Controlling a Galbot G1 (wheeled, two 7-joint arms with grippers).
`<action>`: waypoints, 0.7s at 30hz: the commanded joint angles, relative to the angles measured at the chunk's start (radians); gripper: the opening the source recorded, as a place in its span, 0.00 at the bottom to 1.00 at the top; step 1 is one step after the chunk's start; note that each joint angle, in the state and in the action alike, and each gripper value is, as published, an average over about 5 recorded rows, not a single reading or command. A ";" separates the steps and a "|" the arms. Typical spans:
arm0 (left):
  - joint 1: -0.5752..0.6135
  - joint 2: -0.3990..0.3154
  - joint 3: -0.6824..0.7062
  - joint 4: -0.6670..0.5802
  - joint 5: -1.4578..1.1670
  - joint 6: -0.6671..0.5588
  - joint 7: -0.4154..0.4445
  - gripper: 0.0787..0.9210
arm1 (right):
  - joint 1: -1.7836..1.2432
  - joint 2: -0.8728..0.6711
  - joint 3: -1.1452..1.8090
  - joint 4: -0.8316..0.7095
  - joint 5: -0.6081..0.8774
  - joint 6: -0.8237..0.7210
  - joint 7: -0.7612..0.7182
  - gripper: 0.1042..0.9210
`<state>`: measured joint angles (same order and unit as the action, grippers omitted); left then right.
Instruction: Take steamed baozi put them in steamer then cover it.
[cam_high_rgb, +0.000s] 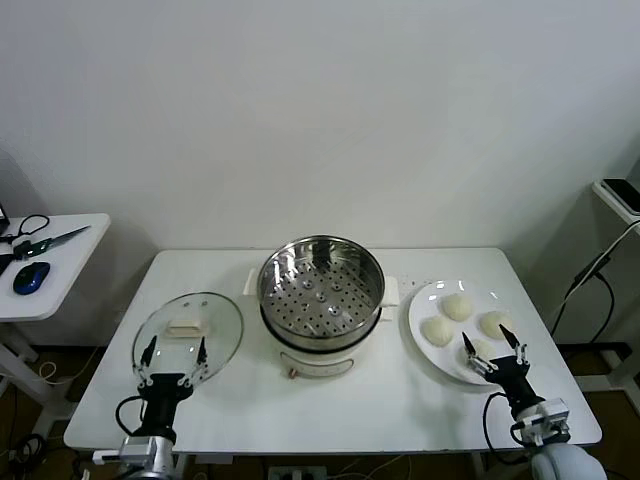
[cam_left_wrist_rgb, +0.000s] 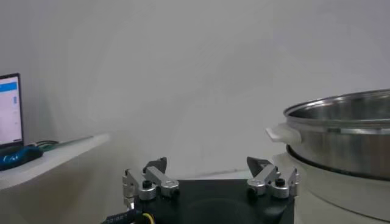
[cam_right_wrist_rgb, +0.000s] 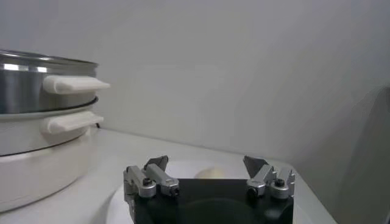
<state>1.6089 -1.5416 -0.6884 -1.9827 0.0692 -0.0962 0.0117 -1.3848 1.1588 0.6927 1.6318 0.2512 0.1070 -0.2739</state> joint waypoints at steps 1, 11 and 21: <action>0.002 0.003 0.005 -0.005 0.004 -0.002 -0.022 0.88 | 0.084 -0.131 -0.013 -0.010 -0.103 -0.077 -0.148 0.88; 0.016 -0.008 0.030 -0.010 0.029 -0.028 -0.055 0.88 | 0.609 -0.528 -0.462 -0.277 -0.245 -0.163 -0.536 0.88; 0.042 -0.011 0.037 -0.001 0.034 -0.057 -0.063 0.88 | 1.212 -0.566 -1.049 -0.588 -0.465 -0.077 -0.817 0.88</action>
<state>1.6381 -1.5523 -0.6555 -1.9868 0.0980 -0.1353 -0.0430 -0.6543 0.7186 0.0937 1.2781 -0.0540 0.0097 -0.8395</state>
